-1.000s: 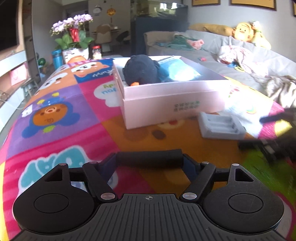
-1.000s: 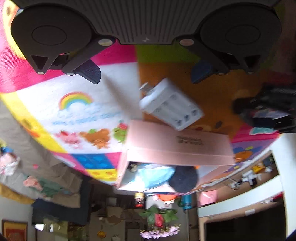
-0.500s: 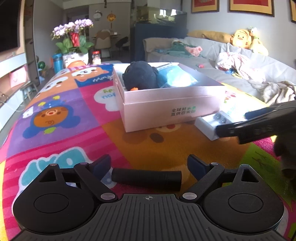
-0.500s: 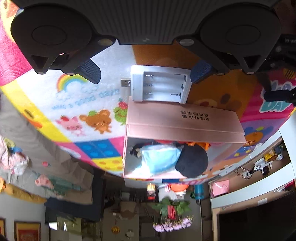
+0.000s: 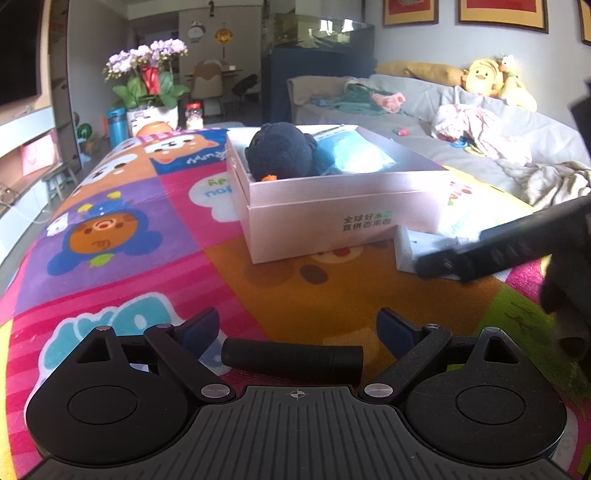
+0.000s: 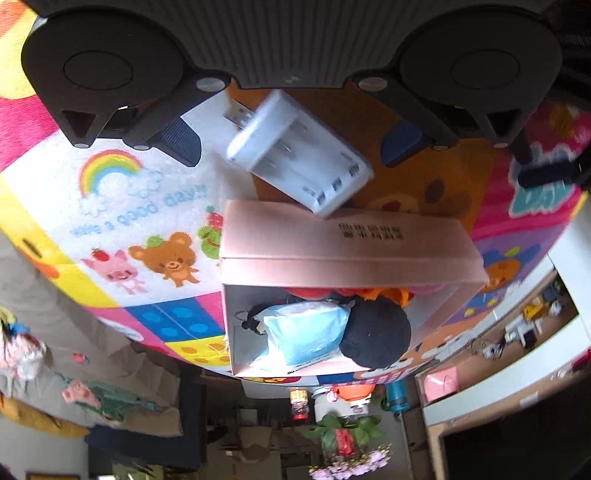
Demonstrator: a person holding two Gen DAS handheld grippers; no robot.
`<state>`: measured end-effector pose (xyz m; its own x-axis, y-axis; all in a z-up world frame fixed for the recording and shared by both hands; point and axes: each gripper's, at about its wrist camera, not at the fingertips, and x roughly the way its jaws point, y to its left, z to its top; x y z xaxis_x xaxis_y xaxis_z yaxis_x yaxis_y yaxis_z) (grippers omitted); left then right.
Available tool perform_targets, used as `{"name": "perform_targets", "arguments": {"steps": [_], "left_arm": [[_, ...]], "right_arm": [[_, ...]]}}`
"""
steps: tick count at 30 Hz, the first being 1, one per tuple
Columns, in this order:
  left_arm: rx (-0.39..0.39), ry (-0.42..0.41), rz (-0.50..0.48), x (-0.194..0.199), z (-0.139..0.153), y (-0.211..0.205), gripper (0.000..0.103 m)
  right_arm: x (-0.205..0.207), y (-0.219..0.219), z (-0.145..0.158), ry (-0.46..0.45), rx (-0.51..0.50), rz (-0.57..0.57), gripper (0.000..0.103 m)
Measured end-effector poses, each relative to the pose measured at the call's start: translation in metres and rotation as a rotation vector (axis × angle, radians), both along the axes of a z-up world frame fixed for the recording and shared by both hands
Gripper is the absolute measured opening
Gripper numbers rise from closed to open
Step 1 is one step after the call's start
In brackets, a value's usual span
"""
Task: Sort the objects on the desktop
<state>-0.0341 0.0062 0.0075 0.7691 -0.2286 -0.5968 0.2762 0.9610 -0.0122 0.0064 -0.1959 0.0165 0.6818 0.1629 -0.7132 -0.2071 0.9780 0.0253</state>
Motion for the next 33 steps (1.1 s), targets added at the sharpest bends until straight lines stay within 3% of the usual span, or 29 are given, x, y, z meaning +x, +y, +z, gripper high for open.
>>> {"name": "perform_targets", "arguments": {"steps": [4,8,10,14,17,19,23,29,33], "left_arm": [[-0.005,0.007,0.004,0.001,-0.001,0.0,0.097],[0.004,-0.001,0.031,-0.002,0.0,0.001,0.099],[0.0,0.002,0.026,-0.005,0.0,0.0,0.1],[0.008,-0.006,0.014,-0.008,0.001,-0.003,0.1],[0.001,-0.004,0.017,-0.008,0.001,-0.001,0.1],[-0.004,-0.005,0.019,-0.008,0.001,0.0,0.1],[-0.006,-0.013,0.02,-0.009,0.001,-0.001,0.1],[-0.016,-0.009,0.018,-0.008,0.002,0.0,0.101],[-0.014,0.0,0.023,-0.007,0.001,0.0,0.101]], "right_arm": [[-0.009,-0.011,-0.003,-0.061,-0.171,0.005,0.103],[-0.006,-0.011,-0.006,-0.181,-0.387,-0.073,0.103],[-0.01,-0.015,0.001,-0.191,-0.305,-0.069,0.103],[-0.006,-0.017,0.013,-0.1,-0.05,0.022,0.103],[0.015,-0.014,0.011,-0.03,0.045,-0.036,0.103],[0.026,-0.007,0.005,-0.034,0.036,-0.061,0.103],[0.037,0.008,-0.011,-0.057,-0.102,-0.077,0.103],[0.038,-0.011,-0.012,-0.013,0.004,-0.073,0.103],[0.014,-0.006,-0.01,-0.038,0.014,0.015,0.092]]}}
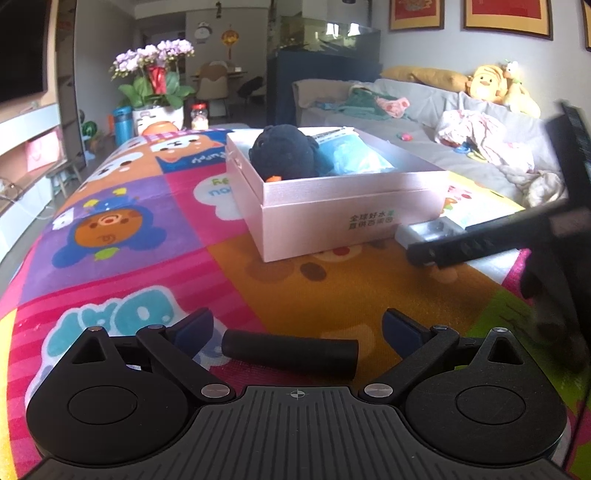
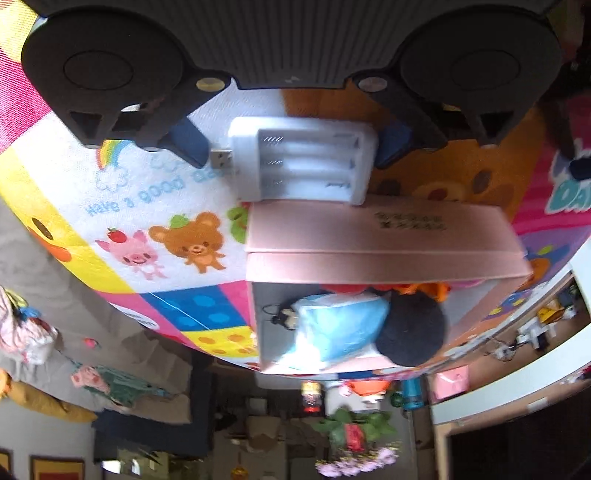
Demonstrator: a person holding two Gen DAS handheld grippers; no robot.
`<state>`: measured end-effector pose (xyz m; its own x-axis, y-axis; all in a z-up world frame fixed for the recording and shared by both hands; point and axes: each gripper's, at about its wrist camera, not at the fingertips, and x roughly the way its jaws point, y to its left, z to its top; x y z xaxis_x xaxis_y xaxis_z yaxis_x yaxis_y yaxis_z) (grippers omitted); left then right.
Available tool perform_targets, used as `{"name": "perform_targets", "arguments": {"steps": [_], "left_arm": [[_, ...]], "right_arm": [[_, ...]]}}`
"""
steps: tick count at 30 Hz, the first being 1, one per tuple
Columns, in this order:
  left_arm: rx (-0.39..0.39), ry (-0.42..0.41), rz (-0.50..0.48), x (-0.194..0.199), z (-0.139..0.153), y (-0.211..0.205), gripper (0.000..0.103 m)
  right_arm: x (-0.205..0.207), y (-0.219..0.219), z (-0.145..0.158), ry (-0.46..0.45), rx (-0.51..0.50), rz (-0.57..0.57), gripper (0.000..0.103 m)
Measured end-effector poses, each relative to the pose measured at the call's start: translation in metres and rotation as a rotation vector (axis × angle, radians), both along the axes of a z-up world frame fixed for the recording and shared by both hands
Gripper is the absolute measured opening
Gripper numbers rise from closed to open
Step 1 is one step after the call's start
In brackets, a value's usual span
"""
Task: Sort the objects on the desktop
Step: 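Carry the charger over the pink box with the right gripper while the left carries the stick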
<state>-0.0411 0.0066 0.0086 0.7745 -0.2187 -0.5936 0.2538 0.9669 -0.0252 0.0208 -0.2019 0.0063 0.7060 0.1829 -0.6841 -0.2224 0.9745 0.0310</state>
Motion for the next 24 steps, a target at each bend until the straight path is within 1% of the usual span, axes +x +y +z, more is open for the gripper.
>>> {"name": "perform_targets", "arguments": {"steps": [4,6,10,14,16,17,20,23,24], "left_arm": [[0.006,0.016,0.01,0.002,-0.001,0.0,0.101],[0.009,0.018,0.012,0.002,-0.001,0.0,0.101],[0.021,0.032,-0.003,-0.001,-0.001,0.001,0.101],[0.045,0.033,-0.029,-0.006,-0.002,0.0,0.101],[0.051,0.046,-0.022,-0.004,-0.003,-0.001,0.098],[0.055,0.053,-0.021,-0.003,-0.004,-0.002,0.091],[0.062,0.048,-0.023,-0.004,-0.005,-0.002,0.088],[0.067,0.036,-0.027,-0.006,-0.004,-0.003,0.081],[0.072,0.032,-0.027,-0.007,-0.004,-0.004,0.081]], "right_arm": [[-0.035,0.005,0.002,-0.011,0.016,0.077,0.092],[-0.049,0.006,0.002,-0.014,0.016,0.096,0.092],[-0.064,0.004,0.003,-0.018,0.006,0.078,0.092],[-0.063,0.002,0.003,-0.019,0.015,0.07,0.092],[-0.063,0.002,0.003,-0.02,0.009,0.071,0.092],[-0.063,0.002,0.003,-0.02,0.011,0.071,0.092],[-0.063,0.001,0.002,-0.018,0.017,0.072,0.093],[-0.062,0.003,0.002,-0.013,0.012,0.08,0.097],[-0.062,0.004,0.002,-0.012,0.009,0.081,0.097]]}}
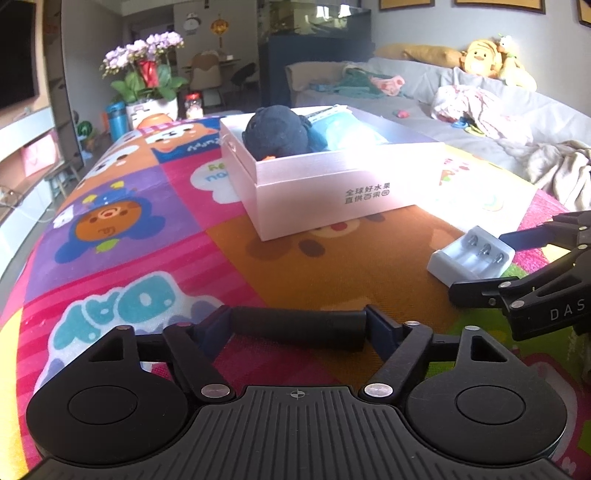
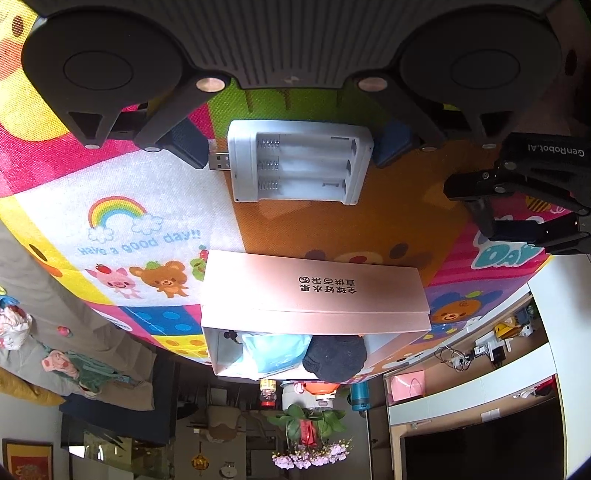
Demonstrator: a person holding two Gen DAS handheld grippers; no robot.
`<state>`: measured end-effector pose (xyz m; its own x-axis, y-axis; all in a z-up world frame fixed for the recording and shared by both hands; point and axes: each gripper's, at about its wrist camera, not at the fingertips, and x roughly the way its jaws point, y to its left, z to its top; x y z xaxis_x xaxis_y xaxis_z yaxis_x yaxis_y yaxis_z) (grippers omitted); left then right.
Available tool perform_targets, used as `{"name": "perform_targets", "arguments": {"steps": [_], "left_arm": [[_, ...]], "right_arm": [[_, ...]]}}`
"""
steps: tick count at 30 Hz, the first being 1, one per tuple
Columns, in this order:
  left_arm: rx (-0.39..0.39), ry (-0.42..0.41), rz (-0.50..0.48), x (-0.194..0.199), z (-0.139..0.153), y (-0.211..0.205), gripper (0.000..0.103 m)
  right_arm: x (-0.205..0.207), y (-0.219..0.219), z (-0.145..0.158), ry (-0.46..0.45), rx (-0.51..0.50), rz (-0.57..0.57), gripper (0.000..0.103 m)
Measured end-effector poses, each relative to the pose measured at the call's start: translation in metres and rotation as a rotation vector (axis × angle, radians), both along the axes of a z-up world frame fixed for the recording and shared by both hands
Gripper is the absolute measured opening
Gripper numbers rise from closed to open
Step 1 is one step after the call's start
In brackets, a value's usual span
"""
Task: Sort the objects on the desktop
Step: 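Carry the charger over the pink box with the right gripper while the left carries the stick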
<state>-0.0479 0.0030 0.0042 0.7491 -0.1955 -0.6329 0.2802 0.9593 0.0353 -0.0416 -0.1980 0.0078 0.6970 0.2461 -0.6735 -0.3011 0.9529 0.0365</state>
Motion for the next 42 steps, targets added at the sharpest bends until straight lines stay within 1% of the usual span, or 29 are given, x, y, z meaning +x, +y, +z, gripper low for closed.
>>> {"name": "perform_targets", "arguments": {"steps": [2,5,6,8,10,12,16,18,20,21,22,24,26,27,30,32,35,38,41,42], "left_arm": [[0.01,-0.009,-0.005,-0.001,0.0,-0.002,0.081],[0.03,-0.025,-0.027,-0.005,0.002,-0.007,0.081],[0.035,-0.028,-0.037,-0.006,0.002,-0.008,0.081],[0.03,-0.024,-0.052,-0.008,0.003,-0.009,0.081],[0.01,-0.017,-0.067,-0.006,0.009,-0.008,0.081],[0.001,-0.046,-0.086,-0.001,0.023,-0.006,0.081],[0.038,-0.21,-0.112,0.023,0.066,-0.015,0.081],[0.042,-0.293,-0.122,0.04,0.081,-0.025,0.081],[0.029,-0.349,-0.119,0.061,0.089,-0.038,0.082],[0.021,-0.358,-0.11,0.072,0.089,-0.042,0.088],[0.024,-0.348,-0.1,0.083,0.087,-0.047,0.091],[0.028,-0.312,-0.073,0.094,0.08,-0.048,0.094],[0.006,-0.284,-0.087,0.09,0.069,-0.042,0.096],[0.007,-0.271,-0.086,0.085,0.063,-0.038,0.097],[0.014,-0.223,-0.055,0.073,0.042,-0.022,0.097],[-0.011,-0.19,-0.02,0.066,0.033,-0.007,0.098],[-0.07,-0.149,0.035,0.061,0.024,0.01,0.098],[-0.102,-0.147,0.053,0.053,0.021,0.019,0.099],[-0.128,-0.148,0.05,0.051,0.02,0.023,0.1],[-0.139,-0.148,0.05,0.051,0.02,0.023,0.1]], "right_arm": [[0.0,0.0,0.0,0.0,-0.003,0.0,0.097],[-0.001,-0.001,0.001,-0.006,-0.001,-0.005,0.091],[-0.001,-0.002,0.002,-0.004,0.003,0.0,0.091],[0.0,-0.004,0.004,0.003,0.001,0.015,0.091],[-0.001,-0.008,0.014,-0.005,0.005,0.032,0.091],[-0.005,-0.016,0.039,-0.07,0.003,0.043,0.091],[-0.009,-0.031,0.11,-0.27,0.029,0.02,0.091],[-0.007,-0.034,0.134,-0.337,0.046,0.013,0.091],[-0.002,-0.033,0.147,-0.376,0.041,0.002,0.091],[0.001,-0.031,0.151,-0.387,0.031,-0.006,0.091],[0.004,-0.029,0.154,-0.394,0.022,-0.012,0.091],[0.008,-0.028,0.155,-0.397,0.01,-0.02,0.091],[0.014,-0.029,0.154,-0.385,0.006,-0.021,0.091],[0.019,-0.029,0.152,-0.371,0.008,-0.023,0.091],[0.043,-0.024,0.145,-0.299,0.038,-0.022,0.091],[0.062,-0.016,0.136,-0.241,0.07,-0.013,0.091],[0.094,0.0,0.124,-0.155,0.117,0.001,0.091],[0.123,0.02,0.11,-0.088,0.127,0.009,0.091],[0.153,0.042,0.09,0.03,0.142,0.021,0.091],[0.162,0.048,0.085,0.055,0.14,0.022,0.091]]}}
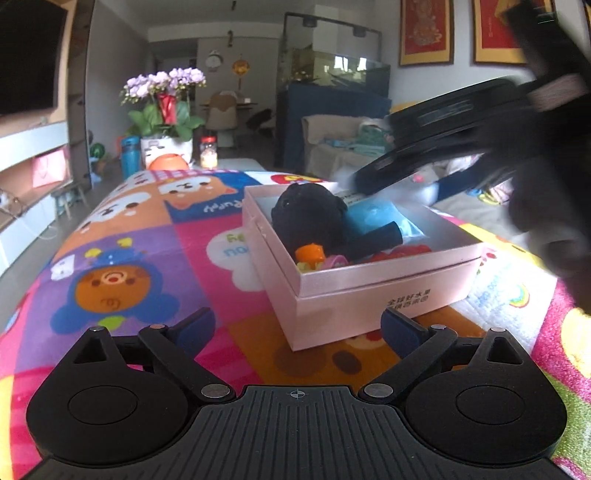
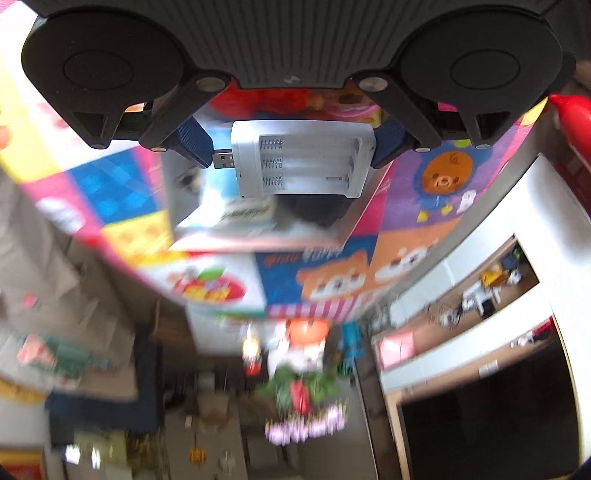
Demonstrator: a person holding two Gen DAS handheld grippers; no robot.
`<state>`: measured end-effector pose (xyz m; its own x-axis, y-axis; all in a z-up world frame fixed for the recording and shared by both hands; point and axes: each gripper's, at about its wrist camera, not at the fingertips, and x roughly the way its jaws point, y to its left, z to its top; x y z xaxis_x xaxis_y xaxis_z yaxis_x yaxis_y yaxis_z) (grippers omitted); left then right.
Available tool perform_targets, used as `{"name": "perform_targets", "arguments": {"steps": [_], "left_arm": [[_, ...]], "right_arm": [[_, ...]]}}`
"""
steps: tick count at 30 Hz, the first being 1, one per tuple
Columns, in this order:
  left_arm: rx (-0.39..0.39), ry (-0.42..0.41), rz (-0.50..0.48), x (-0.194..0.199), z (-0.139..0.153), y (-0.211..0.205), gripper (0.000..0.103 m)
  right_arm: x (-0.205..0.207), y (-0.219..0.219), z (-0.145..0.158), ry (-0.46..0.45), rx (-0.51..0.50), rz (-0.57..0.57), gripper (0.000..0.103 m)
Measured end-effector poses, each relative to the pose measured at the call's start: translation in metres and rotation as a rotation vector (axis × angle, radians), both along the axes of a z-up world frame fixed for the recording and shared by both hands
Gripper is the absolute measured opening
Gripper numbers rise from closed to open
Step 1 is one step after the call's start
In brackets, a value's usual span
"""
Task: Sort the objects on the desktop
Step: 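Drop the charger into the box with the right gripper while the left drops the stick in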
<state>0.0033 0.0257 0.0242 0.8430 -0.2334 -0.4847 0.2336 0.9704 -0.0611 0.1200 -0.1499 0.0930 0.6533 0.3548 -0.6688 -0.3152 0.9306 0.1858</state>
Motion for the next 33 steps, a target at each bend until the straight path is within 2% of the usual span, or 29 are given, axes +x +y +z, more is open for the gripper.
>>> {"name": "perform_targets", "arguments": {"steps": [3,8,11,16,19,21,22,25,28,31,33], "left_arm": [[-0.028,-0.002,-0.004,-0.002,-0.002,0.002,0.1],[-0.042,0.015,-0.002,-0.001,-0.007,0.003,0.1],[-0.066,0.025,0.006,0.0,-0.008,0.007,0.101],[-0.082,0.032,0.009,0.001,-0.009,0.008,0.101],[-0.08,0.03,0.01,0.0,-0.009,0.008,0.101],[-0.078,0.032,0.014,0.001,-0.009,0.008,0.101],[-0.076,0.033,0.016,0.001,-0.009,0.008,0.101],[-0.071,0.036,0.018,0.001,-0.009,0.007,0.102],[-0.067,0.038,0.019,0.002,-0.009,0.006,0.102],[-0.062,0.036,0.021,0.001,-0.009,0.006,0.102],[-0.058,0.036,0.022,0.001,-0.008,0.006,0.102]], "right_arm": [[0.02,0.022,-0.016,0.01,-0.052,-0.005,0.091],[0.038,0.053,-0.029,-0.131,-0.225,-0.028,0.091],[0.042,0.05,-0.025,-0.103,-0.204,-0.014,0.091],[0.024,0.047,-0.025,-0.003,-0.149,0.085,0.091],[0.011,0.05,-0.027,-0.051,-0.212,0.077,0.091],[0.01,0.05,-0.029,-0.107,-0.279,0.025,0.091],[0.014,0.047,-0.03,-0.096,-0.282,-0.004,0.091],[0.021,0.03,-0.027,-0.015,-0.18,-0.007,0.091],[0.015,0.02,-0.022,0.051,-0.053,0.087,0.092],[0.0,0.005,-0.01,-0.019,-0.035,0.081,0.092],[-0.006,-0.011,-0.005,-0.054,-0.038,0.03,0.092]]}}
